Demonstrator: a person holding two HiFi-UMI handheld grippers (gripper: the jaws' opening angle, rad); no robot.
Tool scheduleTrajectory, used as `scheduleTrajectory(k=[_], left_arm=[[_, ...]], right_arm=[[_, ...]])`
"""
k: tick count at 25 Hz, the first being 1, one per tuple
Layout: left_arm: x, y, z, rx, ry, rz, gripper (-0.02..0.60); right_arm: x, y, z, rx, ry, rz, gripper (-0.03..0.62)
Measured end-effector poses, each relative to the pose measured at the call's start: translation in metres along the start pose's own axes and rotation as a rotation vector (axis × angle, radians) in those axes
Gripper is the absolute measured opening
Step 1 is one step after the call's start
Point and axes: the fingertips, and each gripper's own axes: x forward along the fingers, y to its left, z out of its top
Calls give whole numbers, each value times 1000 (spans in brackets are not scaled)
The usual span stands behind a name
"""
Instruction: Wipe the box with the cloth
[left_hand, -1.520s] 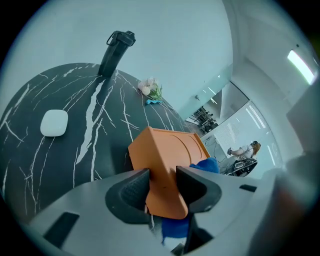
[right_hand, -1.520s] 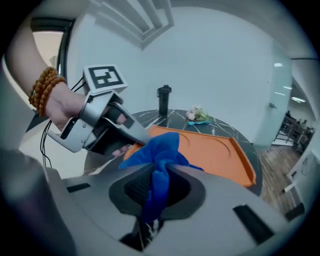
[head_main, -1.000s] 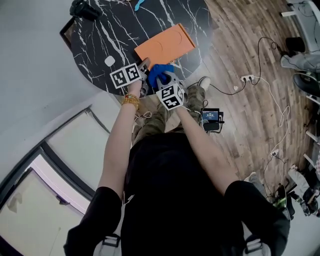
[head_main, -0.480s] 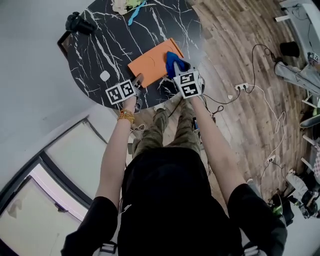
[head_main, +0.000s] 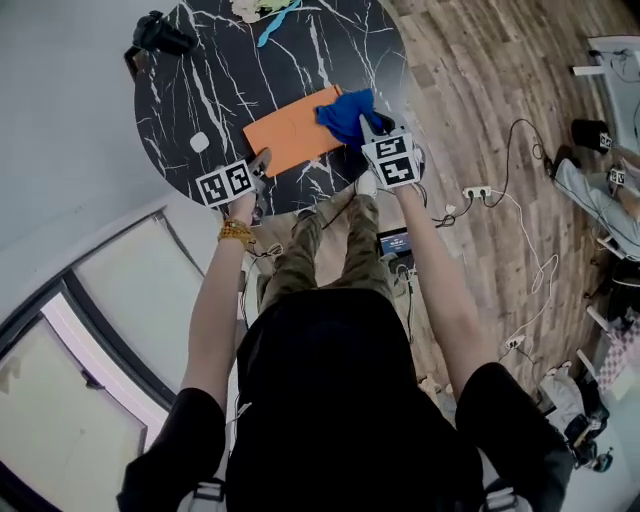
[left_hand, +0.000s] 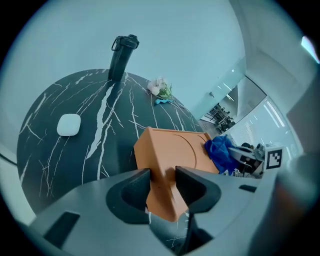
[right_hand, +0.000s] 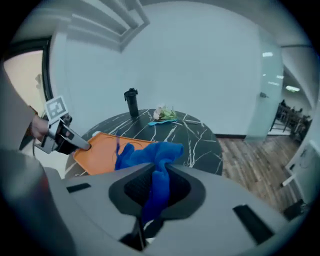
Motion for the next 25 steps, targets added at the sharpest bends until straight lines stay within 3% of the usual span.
scheduleTrajectory(k=[3, 9, 11, 14, 18, 22, 25], left_arm=[[-1, 1, 0, -22, -16, 40, 160], [-1, -2, -1, 2, -5, 157, 149], [-3, -2, -1, -18, -24, 177, 145], [-3, -1, 0, -47, -41, 194, 137], [-4, 0, -2, -82, -18, 189, 137], [-3, -2, -1, -55, 31, 198, 138], [-2, -2, 0, -65, 45, 210, 137]], right_arm=[[22, 4, 8, 5, 11, 171, 29], [85, -13, 64, 134, 42, 303, 28], [84, -9, 67, 103, 34, 320, 28], [51, 3, 38, 22, -11, 309, 28], [11, 15, -9, 131, -23, 344, 28], [46, -15, -8, 317, 65, 406, 28], [80, -23, 4, 219, 126, 423, 28]])
